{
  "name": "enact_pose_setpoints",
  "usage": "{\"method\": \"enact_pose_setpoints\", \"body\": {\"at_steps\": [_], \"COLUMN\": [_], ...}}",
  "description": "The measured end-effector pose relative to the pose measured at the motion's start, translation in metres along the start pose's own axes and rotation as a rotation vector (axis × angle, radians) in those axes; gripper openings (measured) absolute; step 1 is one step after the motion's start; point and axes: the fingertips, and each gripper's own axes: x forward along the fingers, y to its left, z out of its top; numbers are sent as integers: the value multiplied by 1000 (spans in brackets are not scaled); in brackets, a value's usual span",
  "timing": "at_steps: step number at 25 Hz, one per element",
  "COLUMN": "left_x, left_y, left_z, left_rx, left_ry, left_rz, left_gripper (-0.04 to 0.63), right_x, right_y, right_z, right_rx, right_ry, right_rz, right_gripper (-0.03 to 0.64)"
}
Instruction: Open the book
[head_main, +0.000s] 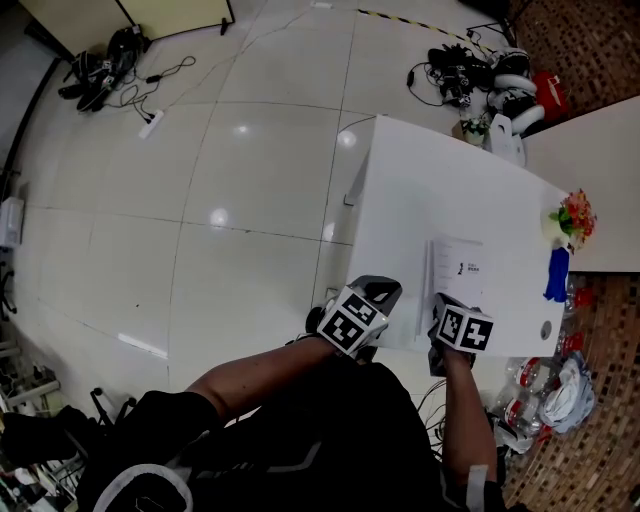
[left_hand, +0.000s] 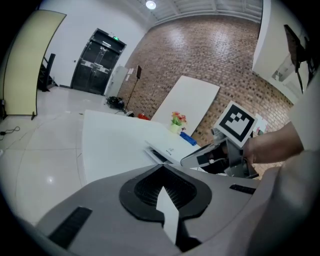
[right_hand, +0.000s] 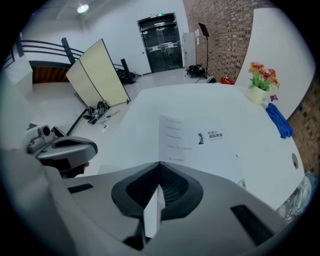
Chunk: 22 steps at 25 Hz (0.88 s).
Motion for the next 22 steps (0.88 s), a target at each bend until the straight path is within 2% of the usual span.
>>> {"method": "enact_pose_setpoints", "body": {"at_steps": [7, 13, 22], "left_x": [17, 60, 120], "left_y": [-20, -47, -97], "left_z": [23, 50, 80], "left_rx": [41, 90, -3], "left_ry": [-12, -37, -97], "left_rz": [-22, 8, 154], "left_gripper": [-5, -5, -5], "right_x": [-67, -109, -126], "right_y": [-36, -106, -251], "right_z": [28, 49, 46], "right_rx": [109, 123, 204], "right_ry": [-141, -233, -249], "right_rz": [82, 140, 269], "right_gripper": [2, 2, 2]}}
